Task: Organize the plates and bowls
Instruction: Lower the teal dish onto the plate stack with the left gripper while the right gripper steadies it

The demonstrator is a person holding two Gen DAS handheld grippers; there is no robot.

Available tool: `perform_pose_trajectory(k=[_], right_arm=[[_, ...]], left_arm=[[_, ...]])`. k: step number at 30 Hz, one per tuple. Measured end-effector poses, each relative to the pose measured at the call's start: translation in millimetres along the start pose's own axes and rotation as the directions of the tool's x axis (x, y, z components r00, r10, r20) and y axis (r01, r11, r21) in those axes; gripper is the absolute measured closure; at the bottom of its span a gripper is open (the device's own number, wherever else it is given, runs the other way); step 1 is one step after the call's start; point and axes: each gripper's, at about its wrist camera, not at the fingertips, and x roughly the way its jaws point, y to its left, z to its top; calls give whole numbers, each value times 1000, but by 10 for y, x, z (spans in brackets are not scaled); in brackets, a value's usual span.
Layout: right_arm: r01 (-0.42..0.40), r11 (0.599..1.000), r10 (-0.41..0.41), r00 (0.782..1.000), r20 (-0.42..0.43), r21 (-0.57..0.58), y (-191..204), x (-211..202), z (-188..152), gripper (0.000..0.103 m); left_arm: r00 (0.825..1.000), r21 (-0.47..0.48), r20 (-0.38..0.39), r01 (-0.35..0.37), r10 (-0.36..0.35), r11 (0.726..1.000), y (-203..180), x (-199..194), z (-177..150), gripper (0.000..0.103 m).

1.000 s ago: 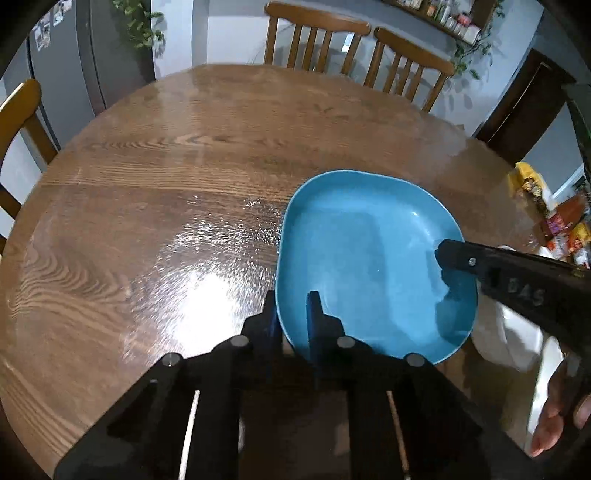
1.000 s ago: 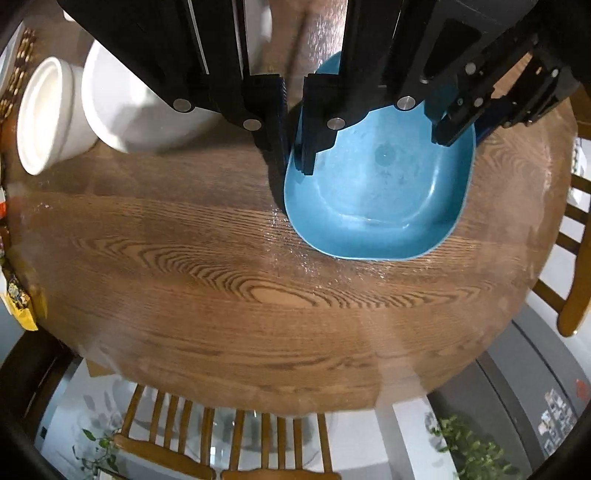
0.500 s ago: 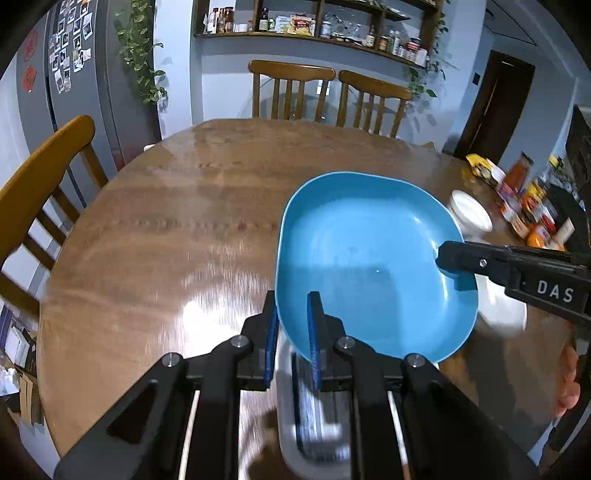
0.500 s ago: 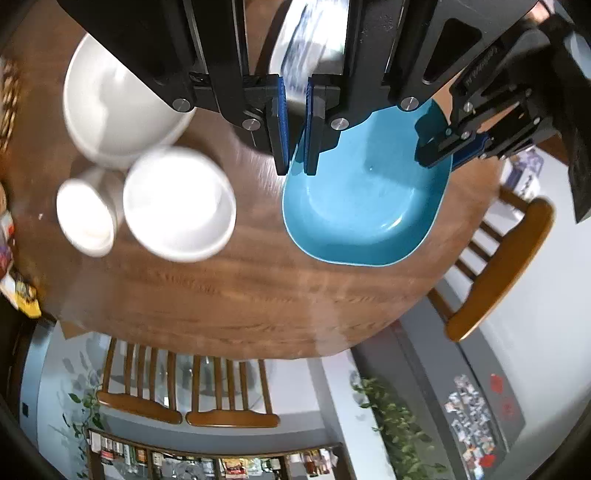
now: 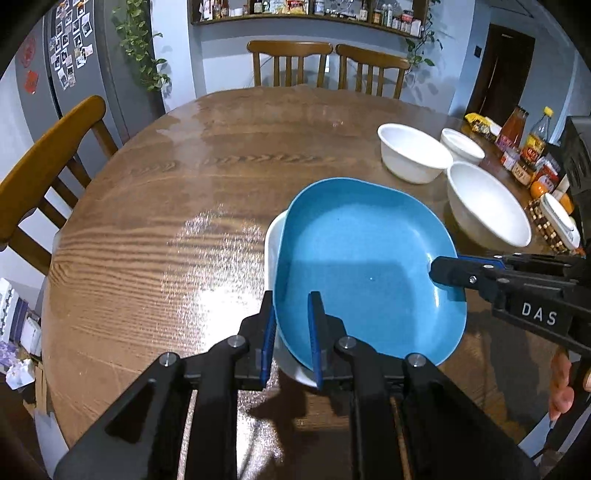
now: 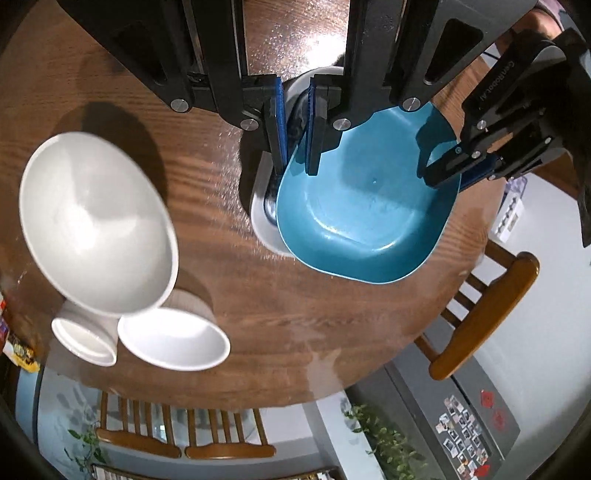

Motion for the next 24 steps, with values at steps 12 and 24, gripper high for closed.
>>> perform_pose_trajectory(k=[12, 24], right_arm=[[32, 999, -33, 999, -29, -44, 20, 103, -33, 93], [66, 995, -66, 998, 1, -81, 78, 33, -54, 93]], left_arm=[[999, 28, -33, -37, 38, 999, -92, 87, -88, 86], [998, 36, -26, -58, 59, 998, -77, 82, -104, 85]])
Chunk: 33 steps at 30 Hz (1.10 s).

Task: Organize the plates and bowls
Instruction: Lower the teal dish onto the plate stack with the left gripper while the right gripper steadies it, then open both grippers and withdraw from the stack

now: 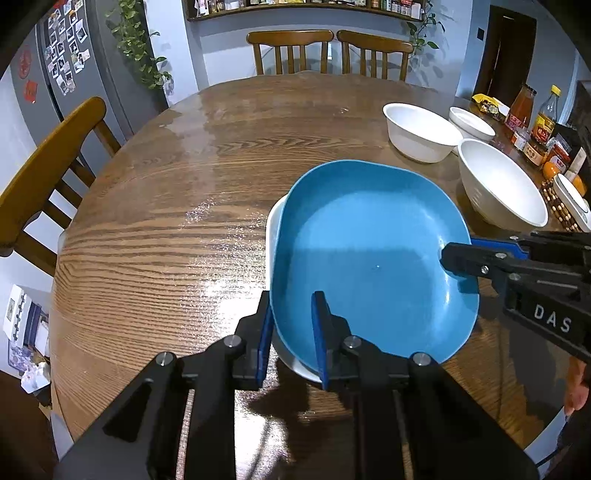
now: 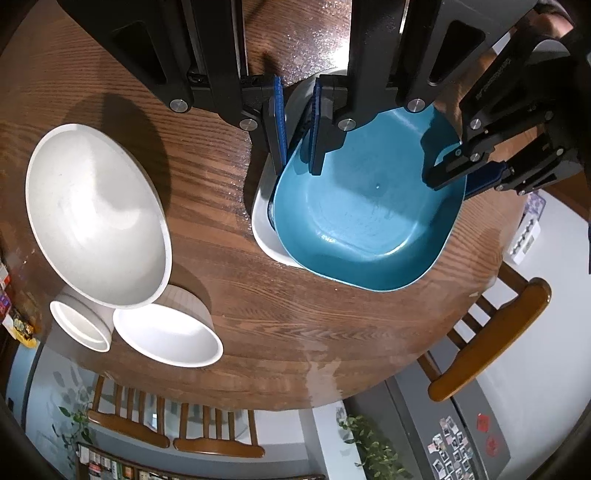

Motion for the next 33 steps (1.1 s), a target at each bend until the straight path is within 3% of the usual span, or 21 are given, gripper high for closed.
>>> perform_pose_trajectory(k=[11, 14, 15, 18, 20, 24, 28, 31, 33], right_arm=[[19, 1000, -19, 1000, -1, -11, 10, -8, -27, 93], [19, 1000, -19, 1000, -1, -3, -2, -17, -25, 91], [17, 1000, -17, 1000, 3, 0, -9, -30, -26, 83], [5, 1000, -6, 999, 40, 23, -49, -109, -44, 62], [8, 1000, -9, 998, 69, 23, -55, -174, -59, 62], [1, 1000, -2, 993, 117, 14, -29, -300, -88, 62], [3, 1000, -4, 987, 159, 3, -1, -410, -112, 62], [4, 1000, -4, 983, 181, 0, -3, -468, -123, 62], [5, 1000, -6, 981, 192, 6, -13, -500, -137, 62]], left_arm=[[1000, -4, 3, 0, 0, 1000, -24, -23, -1, 84], [1000, -8, 11, 0, 0, 1000, -20, -48, -9, 72], [1000, -10, 17, -5, 5, 1000, -13, -61, -9, 65], [999, -24, 38, -9, 10, 1000, 12, -109, -7, 62], [999, -36, 46, -2, 4, 999, 31, -134, -4, 61], [997, -54, 81, 12, -7, 998, 23, -215, -5, 44], [996, -56, 91, 27, -22, 998, 1, -256, -3, 43], [995, -65, 92, 32, -26, 997, -4, -273, -17, 30], [995, -70, 101, 34, -27, 997, -6, -301, -30, 28]])
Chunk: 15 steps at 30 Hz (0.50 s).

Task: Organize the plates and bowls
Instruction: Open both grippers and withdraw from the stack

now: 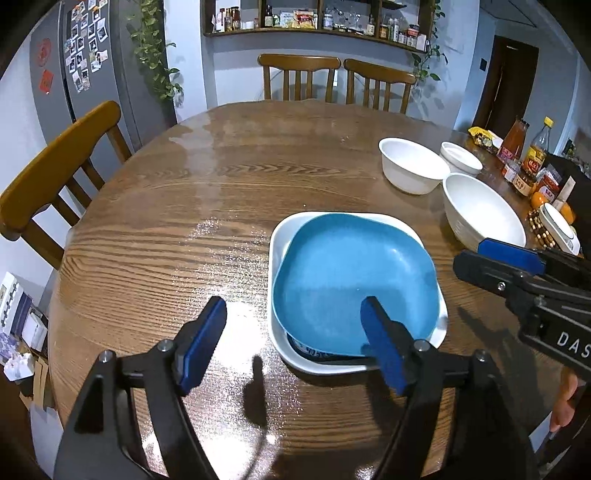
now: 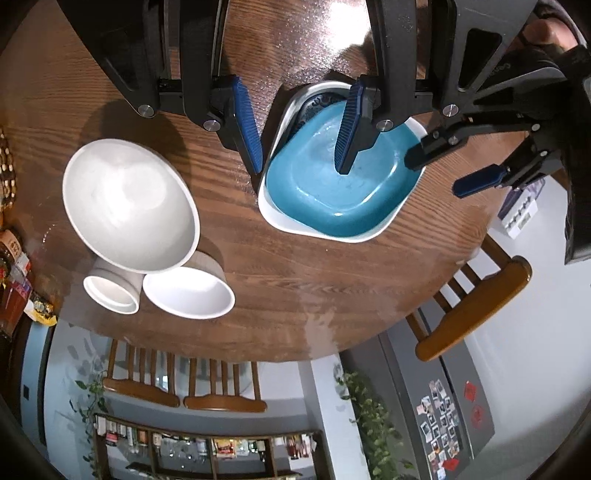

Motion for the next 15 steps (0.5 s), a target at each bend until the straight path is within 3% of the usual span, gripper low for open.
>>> perform_pose_trajectory(k=[9, 15], right_arm=[[11, 999, -13, 998, 58, 39, -146, -175, -81, 45], [26, 997, -32, 996, 87, 68, -286, -298, -124, 44]], left_arm=[[996, -70, 11, 85, -84, 994, -3, -149, -83, 19], [994, -65, 35, 110, -108, 992, -114, -195, -93, 19]])
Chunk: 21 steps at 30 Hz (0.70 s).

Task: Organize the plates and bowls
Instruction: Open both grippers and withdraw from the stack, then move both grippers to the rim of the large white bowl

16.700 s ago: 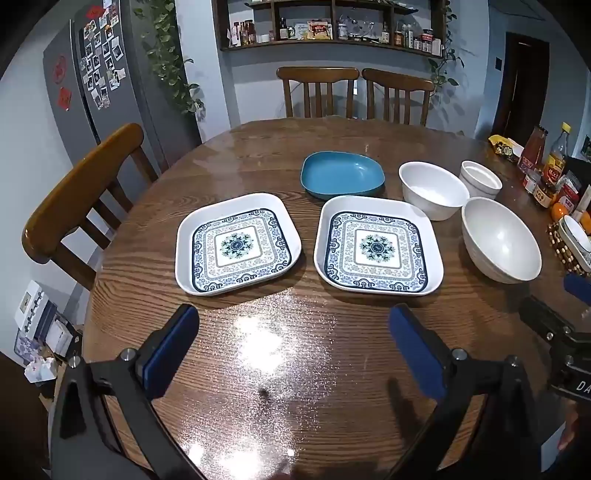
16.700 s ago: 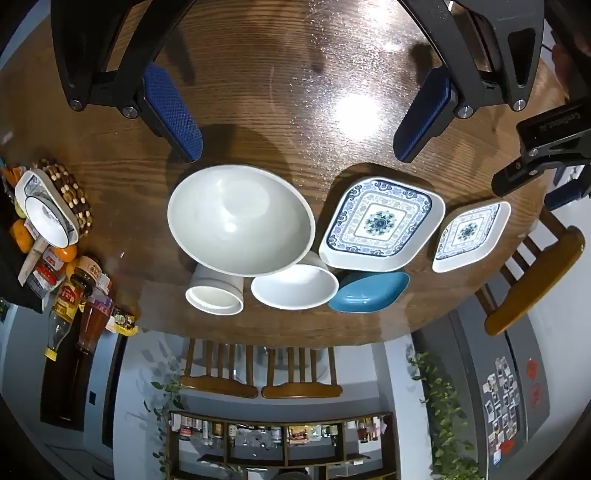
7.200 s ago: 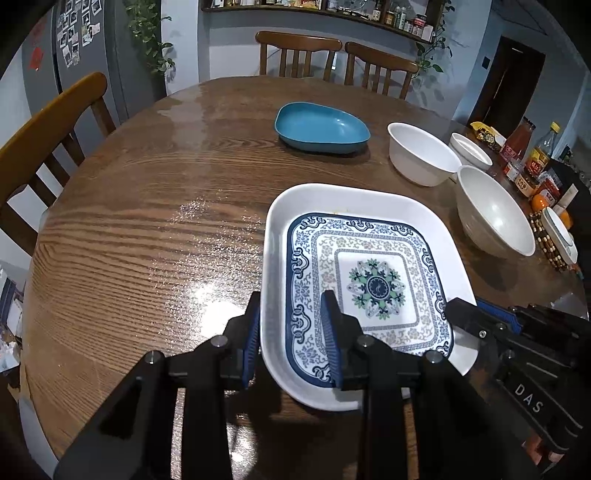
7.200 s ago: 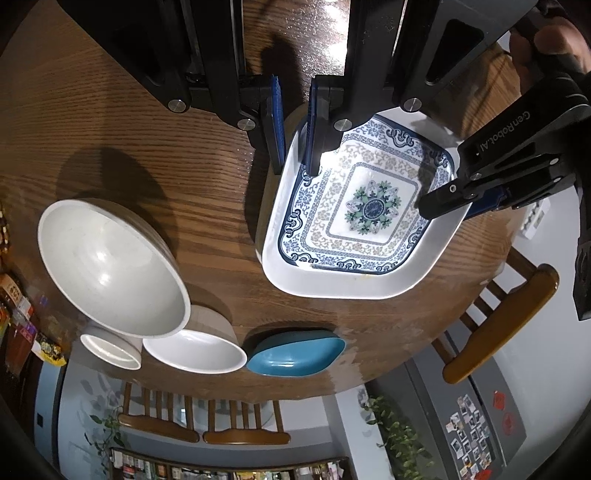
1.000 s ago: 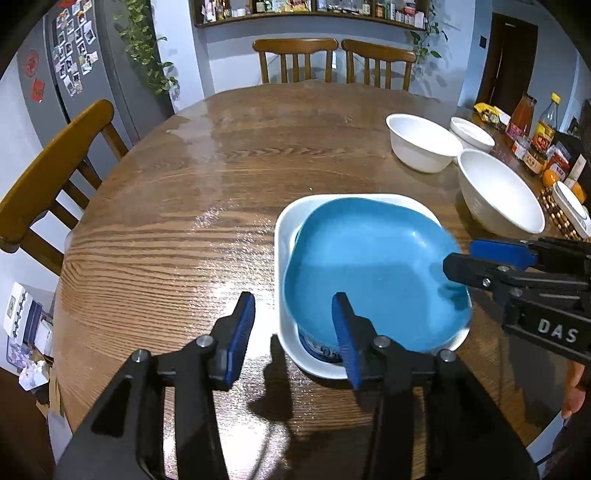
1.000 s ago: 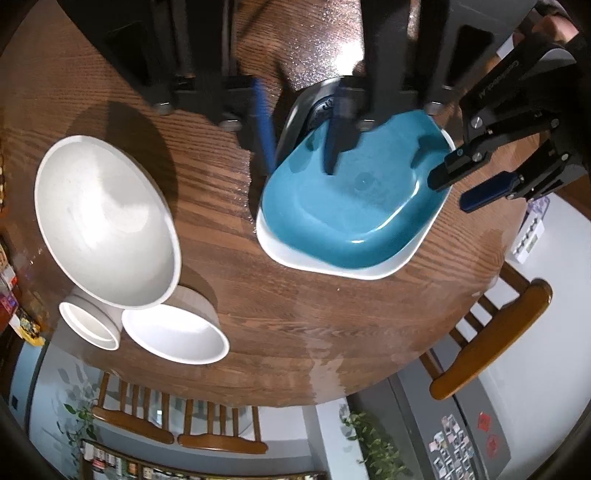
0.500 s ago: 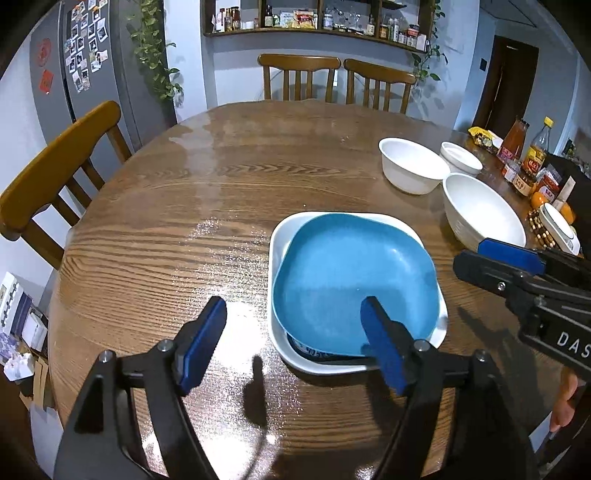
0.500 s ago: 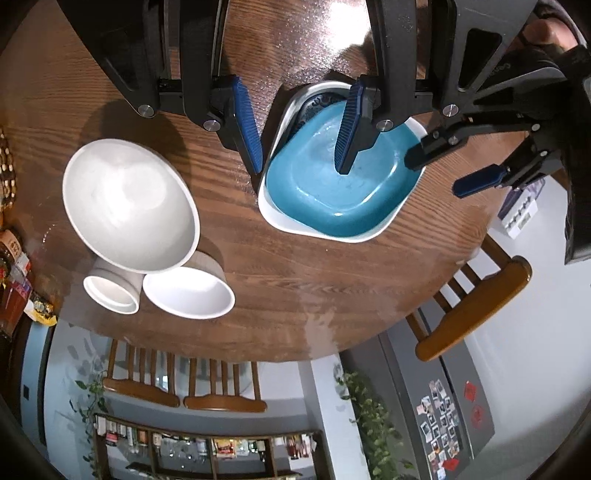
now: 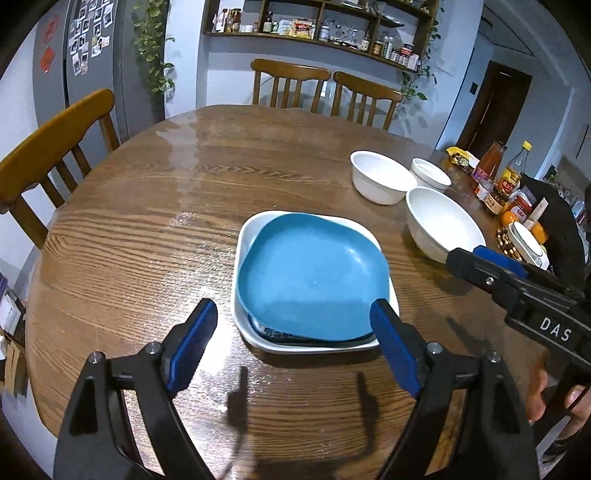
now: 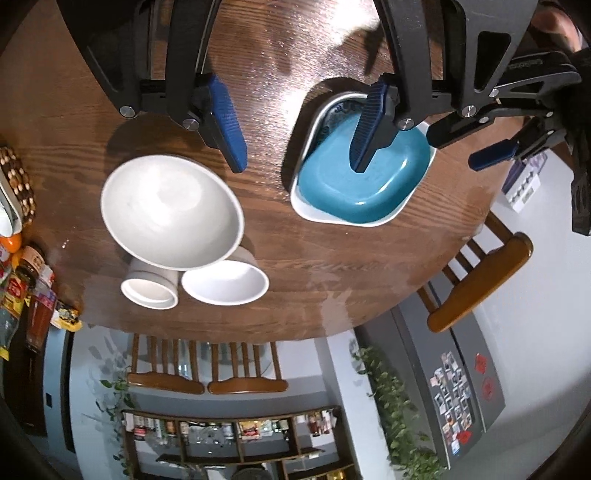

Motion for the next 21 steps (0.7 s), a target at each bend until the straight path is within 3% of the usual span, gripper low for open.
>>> perform_pose_trajectory(k=[10, 16, 21], right_arm=[[29, 999, -30, 999, 39, 35, -375, -191, -53, 44], [63, 985, -72, 996, 51, 161, -980, -252, -31, 44], [74, 967, -77, 997, 4, 245, -1417, -100, 87, 44]], left_arm=[[1000, 56, 3, -12, 12, 998, -353, 124, 54, 19], [999, 95, 19, 27, -29, 995, -707, 248, 176, 19], [998, 120, 8, 61, -63, 991, -1042, 497, 420, 19]])
